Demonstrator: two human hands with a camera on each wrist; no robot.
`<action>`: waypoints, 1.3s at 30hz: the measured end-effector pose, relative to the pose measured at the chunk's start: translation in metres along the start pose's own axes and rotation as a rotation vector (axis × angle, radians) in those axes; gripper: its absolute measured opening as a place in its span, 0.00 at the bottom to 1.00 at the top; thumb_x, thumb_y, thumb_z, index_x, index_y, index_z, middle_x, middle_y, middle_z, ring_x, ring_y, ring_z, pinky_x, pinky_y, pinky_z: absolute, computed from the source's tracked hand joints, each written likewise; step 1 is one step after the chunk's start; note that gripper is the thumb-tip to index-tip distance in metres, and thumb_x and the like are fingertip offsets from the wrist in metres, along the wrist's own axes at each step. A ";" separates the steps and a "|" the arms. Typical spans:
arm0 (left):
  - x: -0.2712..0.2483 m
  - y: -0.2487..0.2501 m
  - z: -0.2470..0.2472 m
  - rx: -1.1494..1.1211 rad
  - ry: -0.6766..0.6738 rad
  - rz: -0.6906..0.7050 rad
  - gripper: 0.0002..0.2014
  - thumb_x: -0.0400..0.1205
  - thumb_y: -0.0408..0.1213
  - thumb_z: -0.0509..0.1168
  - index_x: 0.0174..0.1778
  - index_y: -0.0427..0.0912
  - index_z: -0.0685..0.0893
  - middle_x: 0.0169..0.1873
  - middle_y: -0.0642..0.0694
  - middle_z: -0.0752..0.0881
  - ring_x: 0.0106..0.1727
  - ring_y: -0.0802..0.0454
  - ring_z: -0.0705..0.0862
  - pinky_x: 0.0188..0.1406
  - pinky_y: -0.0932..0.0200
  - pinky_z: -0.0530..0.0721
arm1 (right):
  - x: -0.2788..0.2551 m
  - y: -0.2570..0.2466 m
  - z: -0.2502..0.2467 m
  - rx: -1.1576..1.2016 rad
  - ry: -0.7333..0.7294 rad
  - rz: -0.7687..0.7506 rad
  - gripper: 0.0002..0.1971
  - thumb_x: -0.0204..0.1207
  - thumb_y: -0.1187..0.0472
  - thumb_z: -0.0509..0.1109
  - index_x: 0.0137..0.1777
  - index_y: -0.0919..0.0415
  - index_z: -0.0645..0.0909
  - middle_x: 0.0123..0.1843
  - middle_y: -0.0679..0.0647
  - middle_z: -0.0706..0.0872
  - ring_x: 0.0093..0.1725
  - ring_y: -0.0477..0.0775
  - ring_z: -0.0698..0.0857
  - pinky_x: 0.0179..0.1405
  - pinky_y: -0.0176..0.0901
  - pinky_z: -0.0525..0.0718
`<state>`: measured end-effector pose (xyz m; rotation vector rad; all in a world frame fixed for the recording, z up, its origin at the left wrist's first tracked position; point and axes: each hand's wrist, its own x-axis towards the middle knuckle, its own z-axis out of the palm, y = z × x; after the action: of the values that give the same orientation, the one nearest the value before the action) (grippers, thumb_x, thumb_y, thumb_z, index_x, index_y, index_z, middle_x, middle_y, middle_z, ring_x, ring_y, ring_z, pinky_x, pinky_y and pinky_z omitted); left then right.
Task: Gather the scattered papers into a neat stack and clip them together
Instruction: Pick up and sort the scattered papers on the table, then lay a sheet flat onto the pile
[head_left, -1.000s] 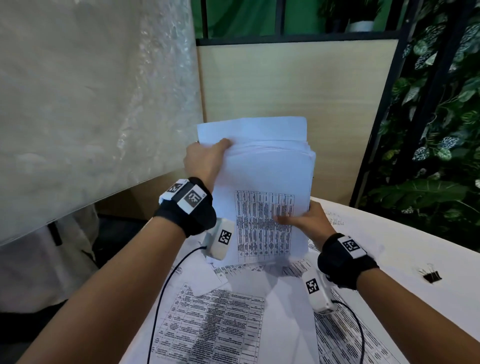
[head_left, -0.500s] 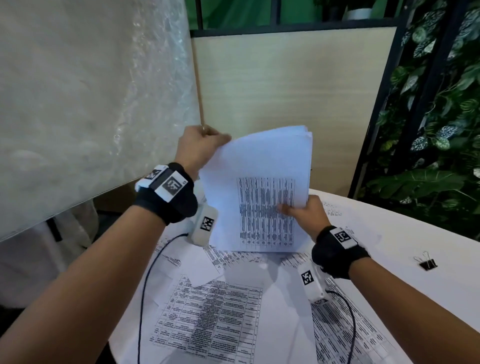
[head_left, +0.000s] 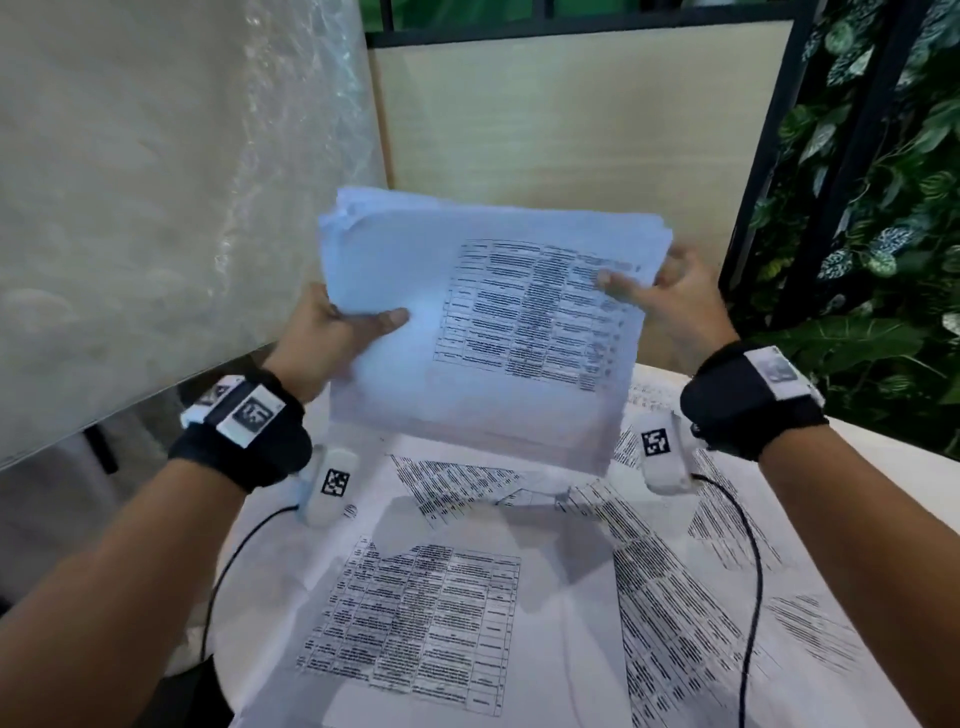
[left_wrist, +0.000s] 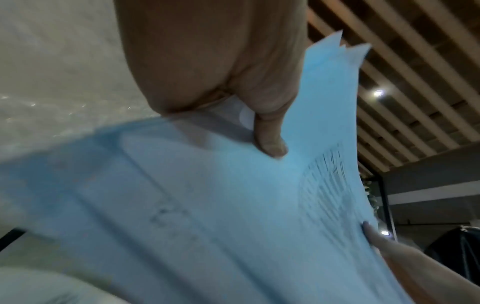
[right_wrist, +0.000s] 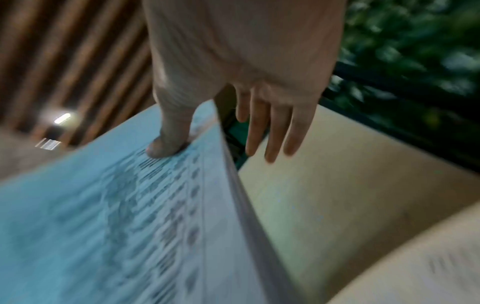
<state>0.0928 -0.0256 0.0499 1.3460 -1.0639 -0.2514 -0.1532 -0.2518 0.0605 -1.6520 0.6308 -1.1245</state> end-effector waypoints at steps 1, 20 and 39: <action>-0.004 -0.007 0.004 -0.049 0.001 -0.019 0.11 0.75 0.30 0.77 0.51 0.46 0.91 0.53 0.41 0.92 0.52 0.44 0.88 0.55 0.42 0.87 | -0.003 0.004 0.002 0.130 -0.102 0.077 0.46 0.51 0.47 0.89 0.70 0.60 0.76 0.60 0.51 0.90 0.58 0.50 0.89 0.65 0.55 0.84; 0.005 -0.030 0.033 -0.214 0.344 -0.375 0.35 0.60 0.73 0.74 0.50 0.48 0.81 0.44 0.47 0.79 0.44 0.50 0.78 0.46 0.51 0.75 | -0.026 0.029 0.033 0.162 0.020 0.158 0.19 0.65 0.39 0.79 0.30 0.52 0.79 0.37 0.44 0.84 0.42 0.49 0.82 0.55 0.43 0.78; -0.001 -0.012 0.061 0.074 0.073 -0.140 0.24 0.65 0.44 0.85 0.40 0.25 0.86 0.37 0.35 0.90 0.34 0.42 0.90 0.37 0.46 0.90 | -0.016 -0.040 0.023 -1.082 -0.397 -0.414 0.27 0.78 0.36 0.63 0.71 0.51 0.76 0.66 0.52 0.85 0.63 0.56 0.83 0.67 0.55 0.78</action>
<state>0.0526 -0.0685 0.0307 1.4876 -0.9265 -0.2670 -0.1436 -0.2137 0.0901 -2.9463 0.6933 -0.6755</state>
